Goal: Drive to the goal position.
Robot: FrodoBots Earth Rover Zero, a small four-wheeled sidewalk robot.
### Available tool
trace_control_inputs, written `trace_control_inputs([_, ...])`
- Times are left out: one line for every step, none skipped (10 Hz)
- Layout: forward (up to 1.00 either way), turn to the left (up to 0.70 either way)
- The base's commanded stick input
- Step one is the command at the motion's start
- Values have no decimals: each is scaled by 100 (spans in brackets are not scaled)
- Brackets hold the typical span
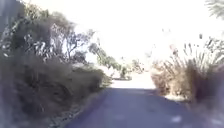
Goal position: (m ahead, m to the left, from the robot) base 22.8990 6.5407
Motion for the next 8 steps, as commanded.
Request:
trace_control_inputs([100, -18])
trace_control_inputs([100, -30])
trace_control_inputs([100, -35])
trace_control_inputs([100, -37])
trace_control_inputs([100, -40])
trace_control_inputs([100, -26])
trace_control_inputs([100, -13])
trace_control_inputs([100, -1])
